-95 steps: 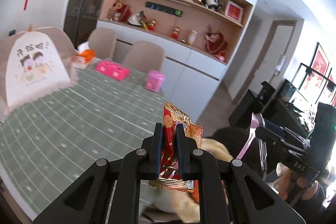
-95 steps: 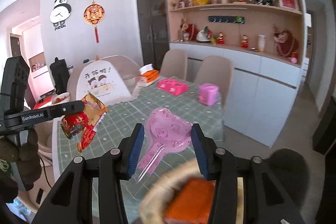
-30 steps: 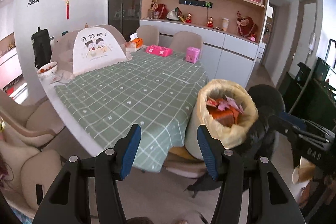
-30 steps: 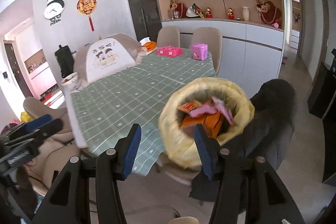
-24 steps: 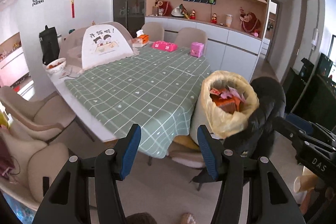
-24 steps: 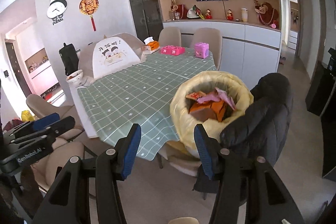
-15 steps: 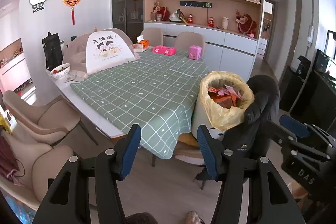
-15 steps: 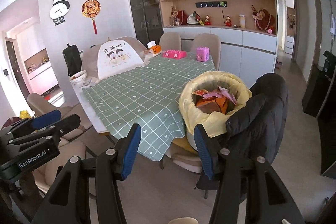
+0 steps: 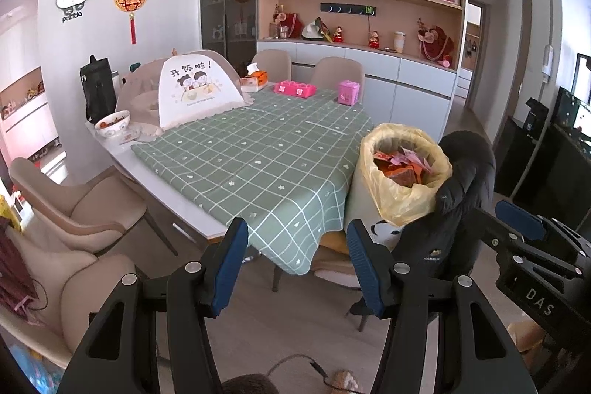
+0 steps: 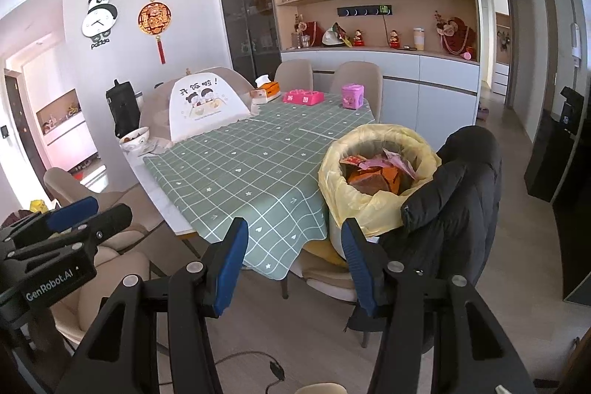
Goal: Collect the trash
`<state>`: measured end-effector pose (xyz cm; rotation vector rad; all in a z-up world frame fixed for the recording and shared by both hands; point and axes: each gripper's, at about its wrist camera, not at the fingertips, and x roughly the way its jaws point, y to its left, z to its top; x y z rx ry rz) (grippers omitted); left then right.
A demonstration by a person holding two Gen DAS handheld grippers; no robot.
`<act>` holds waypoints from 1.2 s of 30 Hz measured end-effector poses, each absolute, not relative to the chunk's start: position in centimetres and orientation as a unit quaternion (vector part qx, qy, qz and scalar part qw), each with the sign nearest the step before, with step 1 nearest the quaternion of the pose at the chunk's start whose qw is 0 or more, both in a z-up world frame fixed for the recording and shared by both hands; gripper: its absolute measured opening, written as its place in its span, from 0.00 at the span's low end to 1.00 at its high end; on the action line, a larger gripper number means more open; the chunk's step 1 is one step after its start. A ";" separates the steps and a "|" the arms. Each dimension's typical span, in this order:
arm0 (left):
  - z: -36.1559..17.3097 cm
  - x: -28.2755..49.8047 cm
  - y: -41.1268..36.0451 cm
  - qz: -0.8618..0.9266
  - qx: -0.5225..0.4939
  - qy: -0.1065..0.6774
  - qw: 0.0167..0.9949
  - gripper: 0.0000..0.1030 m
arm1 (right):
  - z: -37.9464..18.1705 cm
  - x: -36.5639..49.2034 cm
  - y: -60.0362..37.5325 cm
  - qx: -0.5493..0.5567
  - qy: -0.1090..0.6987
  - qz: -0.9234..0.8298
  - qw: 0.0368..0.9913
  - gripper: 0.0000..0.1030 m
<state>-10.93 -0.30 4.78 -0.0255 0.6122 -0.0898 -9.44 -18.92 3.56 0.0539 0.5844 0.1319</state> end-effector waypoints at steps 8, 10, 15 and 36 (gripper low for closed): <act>4.7 -10.8 -0.3 -0.047 -0.015 0.304 0.951 0.55 | 3.4 -9.4 -19.2 0.027 0.291 0.062 0.954 0.48; 4.7 -10.8 -0.3 -0.048 -0.014 0.304 0.951 0.55 | 3.3 -9.4 -19.0 0.025 0.292 0.060 0.954 0.48; 4.7 -10.7 -0.5 -0.049 -0.014 0.304 0.951 0.55 | 3.3 -9.4 -18.8 0.026 0.292 0.058 0.954 0.48; 4.4 -10.7 -1.1 -0.051 -0.013 0.307 0.950 0.55 | 3.2 -9.4 -18.8 0.028 0.290 0.055 0.955 0.48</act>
